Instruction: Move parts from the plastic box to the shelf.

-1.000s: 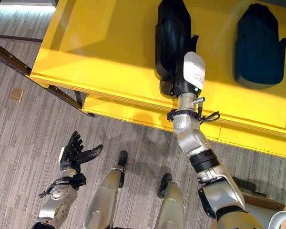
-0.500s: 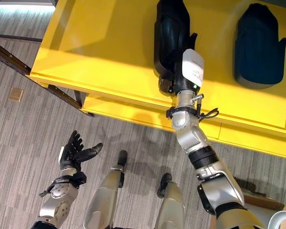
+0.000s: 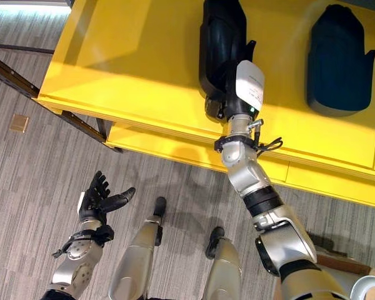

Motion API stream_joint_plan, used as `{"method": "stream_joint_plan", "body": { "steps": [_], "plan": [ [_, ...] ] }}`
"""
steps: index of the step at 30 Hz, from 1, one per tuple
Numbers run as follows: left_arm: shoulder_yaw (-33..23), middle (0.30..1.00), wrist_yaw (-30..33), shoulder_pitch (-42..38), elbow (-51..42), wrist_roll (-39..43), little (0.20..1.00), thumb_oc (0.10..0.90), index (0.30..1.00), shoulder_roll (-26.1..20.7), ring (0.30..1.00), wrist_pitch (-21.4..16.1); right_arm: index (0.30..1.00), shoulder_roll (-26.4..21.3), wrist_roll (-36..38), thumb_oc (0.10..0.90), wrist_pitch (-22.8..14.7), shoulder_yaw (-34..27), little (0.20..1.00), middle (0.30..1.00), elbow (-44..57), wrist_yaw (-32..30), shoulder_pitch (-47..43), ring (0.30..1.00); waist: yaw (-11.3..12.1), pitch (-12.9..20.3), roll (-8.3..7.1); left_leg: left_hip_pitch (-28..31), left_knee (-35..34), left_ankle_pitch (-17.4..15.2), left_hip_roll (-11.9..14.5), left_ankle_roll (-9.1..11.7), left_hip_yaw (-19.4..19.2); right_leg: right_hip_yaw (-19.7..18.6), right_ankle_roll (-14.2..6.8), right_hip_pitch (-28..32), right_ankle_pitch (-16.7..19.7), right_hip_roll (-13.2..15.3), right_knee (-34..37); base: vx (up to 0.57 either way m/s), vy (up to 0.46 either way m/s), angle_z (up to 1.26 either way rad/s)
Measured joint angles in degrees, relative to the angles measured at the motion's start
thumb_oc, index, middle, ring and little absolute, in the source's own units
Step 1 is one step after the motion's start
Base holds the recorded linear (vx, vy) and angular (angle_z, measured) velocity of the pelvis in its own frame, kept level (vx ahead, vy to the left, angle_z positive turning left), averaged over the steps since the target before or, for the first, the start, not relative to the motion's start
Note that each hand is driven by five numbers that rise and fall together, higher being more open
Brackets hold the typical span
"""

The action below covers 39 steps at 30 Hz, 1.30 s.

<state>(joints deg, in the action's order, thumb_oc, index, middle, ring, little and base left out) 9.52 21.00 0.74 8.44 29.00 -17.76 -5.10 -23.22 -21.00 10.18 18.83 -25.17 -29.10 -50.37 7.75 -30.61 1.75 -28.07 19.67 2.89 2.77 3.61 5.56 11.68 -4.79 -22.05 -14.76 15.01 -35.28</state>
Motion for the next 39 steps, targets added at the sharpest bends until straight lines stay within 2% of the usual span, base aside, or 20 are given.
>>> {"method": "stream_joint_plan", "body": {
  "steps": [28, 30, 31, 39],
  "plan": [
    [0.60, 1.000, 1.06, -0.07, -0.04, -0.02, 1.000, 0.900, 1.000, -1.38, 1.000, 0.00, 0.300, 0.68, 0.99, 0.400, -0.32, 0.02, 0.300, 0.300, -0.12, -1.15, -0.76, 0.300, -0.42, 0.00, 0.00, -0.66, 0.06, 0.05, 0.01, -0.03, -0.05, -0.05, -0.03, -0.70, 0.03, 0.00, -0.10, 0.00, 0.000, 0.00],
    [0.60, 1.000, 1.06, -0.07, -0.03, -0.02, 1.000, 0.900, 1.000, -1.38, 1.000, 0.00, 0.665, 0.69, 0.99, 0.661, -0.51, 0.04, 0.665, 0.665, -0.12, -0.95, -0.76, 0.665, -0.55, 0.00, 0.00, -0.66, 0.04, 0.05, 0.02, -0.04, -0.06, -0.05, -0.03, -0.70, 0.03, 0.00, -0.10, 0.00, 0.000, 0.00],
    [0.60, 1.000, 1.06, -0.06, -0.03, -0.02, 1.000, 0.900, 1.000, -1.38, 1.000, 0.00, 1.000, 0.80, 1.06, 0.900, -0.56, 0.04, 1.000, 1.000, -0.10, -0.83, -0.77, 1.000, -0.67, 0.00, 0.00, -0.66, 0.07, 0.05, 0.02, -0.03, -0.06, -0.05, -0.10, -0.70, 0.07, 0.01, -0.10, 0.00, 0.000, 0.00],
    [0.57, 1.000, 1.05, -0.06, -0.04, -0.03, 1.000, 0.900, 1.000, -1.37, 1.000, 0.01, 1.000, 0.89, 3.42, 0.900, -0.25, 0.46, 1.000, 1.000, 3.06, 1.77, -0.70, 1.000, -1.47, 0.00, 0.00, -0.64, 0.16, 0.07, 0.19, -0.02, -0.27, -0.18, -0.25, -0.86, 0.17, -0.13, -0.14, 0.00, -0.001, 0.00]
  ]
}}
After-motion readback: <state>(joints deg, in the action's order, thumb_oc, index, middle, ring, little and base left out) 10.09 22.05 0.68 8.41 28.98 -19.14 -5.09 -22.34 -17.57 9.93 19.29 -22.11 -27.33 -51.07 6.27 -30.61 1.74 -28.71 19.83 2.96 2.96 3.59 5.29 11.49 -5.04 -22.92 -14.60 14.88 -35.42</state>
